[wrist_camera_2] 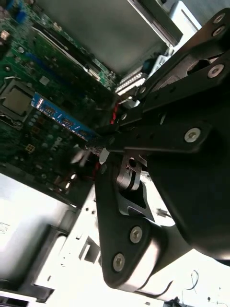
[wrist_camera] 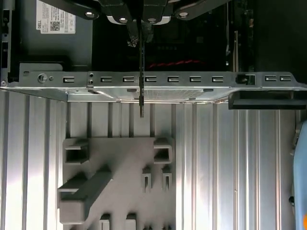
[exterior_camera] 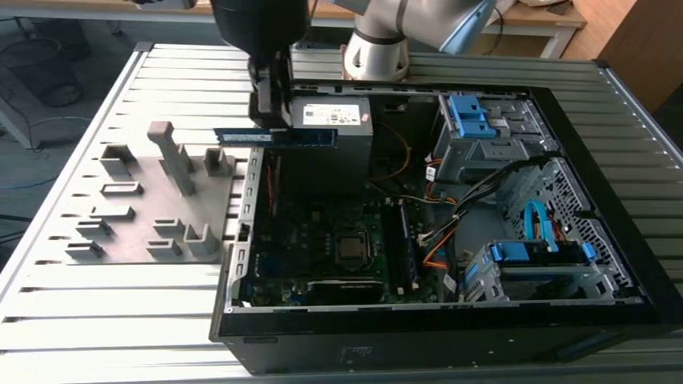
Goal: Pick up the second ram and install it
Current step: 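Pick up the second ram and move it above second insertion slot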
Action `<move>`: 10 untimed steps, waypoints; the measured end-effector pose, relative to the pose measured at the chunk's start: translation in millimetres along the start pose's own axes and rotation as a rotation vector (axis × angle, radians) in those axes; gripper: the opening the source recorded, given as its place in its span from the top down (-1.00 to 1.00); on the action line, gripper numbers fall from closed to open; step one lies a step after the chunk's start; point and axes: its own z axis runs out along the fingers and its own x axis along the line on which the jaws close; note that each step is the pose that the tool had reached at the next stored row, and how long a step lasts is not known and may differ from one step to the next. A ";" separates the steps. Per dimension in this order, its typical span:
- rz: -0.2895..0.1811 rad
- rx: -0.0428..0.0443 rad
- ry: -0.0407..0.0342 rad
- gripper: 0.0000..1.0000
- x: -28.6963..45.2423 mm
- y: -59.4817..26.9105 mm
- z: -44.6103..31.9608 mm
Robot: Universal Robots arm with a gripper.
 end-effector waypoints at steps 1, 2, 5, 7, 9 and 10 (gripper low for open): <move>0.000 0.0000 0.0000 0.73 0.0 -2.7 0.1; 0.000 0.0000 0.0000 0.73 0.0 -5.4 0.2; 0.000 0.0000 0.0000 0.73 -0.1 -13.6 0.5; 0.000 0.0000 0.0000 0.73 -0.1 -18.8 0.7; 0.000 0.0000 0.0000 0.73 -0.2 -23.9 0.9; 0.000 0.0000 0.0000 0.73 -0.2 -26.5 1.0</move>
